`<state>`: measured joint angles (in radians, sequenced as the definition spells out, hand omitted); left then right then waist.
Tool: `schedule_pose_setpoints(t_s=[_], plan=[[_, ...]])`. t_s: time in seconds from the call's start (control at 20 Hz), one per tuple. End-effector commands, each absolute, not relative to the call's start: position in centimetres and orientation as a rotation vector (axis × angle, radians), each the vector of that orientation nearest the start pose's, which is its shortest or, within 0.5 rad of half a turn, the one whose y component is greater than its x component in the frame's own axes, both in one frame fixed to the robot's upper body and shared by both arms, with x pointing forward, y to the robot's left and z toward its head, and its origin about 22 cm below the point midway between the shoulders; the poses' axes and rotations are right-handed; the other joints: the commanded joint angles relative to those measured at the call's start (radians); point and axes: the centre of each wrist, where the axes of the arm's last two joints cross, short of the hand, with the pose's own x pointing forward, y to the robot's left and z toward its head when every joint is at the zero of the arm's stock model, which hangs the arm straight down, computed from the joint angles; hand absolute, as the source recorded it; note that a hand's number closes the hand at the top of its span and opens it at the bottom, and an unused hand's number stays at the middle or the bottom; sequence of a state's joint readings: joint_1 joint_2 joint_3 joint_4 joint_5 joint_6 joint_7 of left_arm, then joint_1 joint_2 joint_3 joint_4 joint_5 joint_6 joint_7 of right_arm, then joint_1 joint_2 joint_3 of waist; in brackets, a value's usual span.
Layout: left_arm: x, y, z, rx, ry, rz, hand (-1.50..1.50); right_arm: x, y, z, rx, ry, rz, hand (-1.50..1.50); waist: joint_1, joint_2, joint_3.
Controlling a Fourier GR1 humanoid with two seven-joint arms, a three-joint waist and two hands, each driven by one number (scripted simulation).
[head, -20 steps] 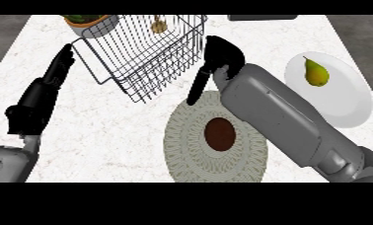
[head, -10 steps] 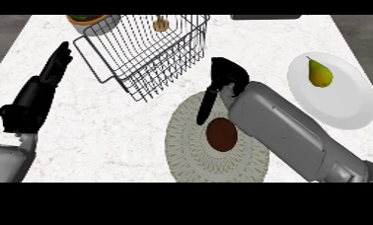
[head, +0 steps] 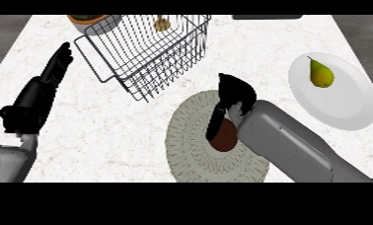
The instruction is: Pick the cupcake from the placemat and place it in the basket
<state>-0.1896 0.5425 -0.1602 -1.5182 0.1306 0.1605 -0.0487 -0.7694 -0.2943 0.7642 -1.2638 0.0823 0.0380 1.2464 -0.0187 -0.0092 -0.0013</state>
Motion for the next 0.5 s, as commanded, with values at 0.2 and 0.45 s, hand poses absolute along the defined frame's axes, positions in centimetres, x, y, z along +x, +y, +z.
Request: schedule_pose_setpoints(t_s=[0.2,0.45], plan=[[27.8,30.5,7.2,0.304,-1.721,-0.367,0.0,31.2,-6.9,7.9,-0.75,-0.488,0.901,-1.5,0.018,0.003,0.0],[27.9,29.5,7.1,0.304,-1.718,-0.368,0.0,29.9,-6.4,6.7,-0.753,-0.491,0.889,-1.5,0.014,0.003,0.001]])
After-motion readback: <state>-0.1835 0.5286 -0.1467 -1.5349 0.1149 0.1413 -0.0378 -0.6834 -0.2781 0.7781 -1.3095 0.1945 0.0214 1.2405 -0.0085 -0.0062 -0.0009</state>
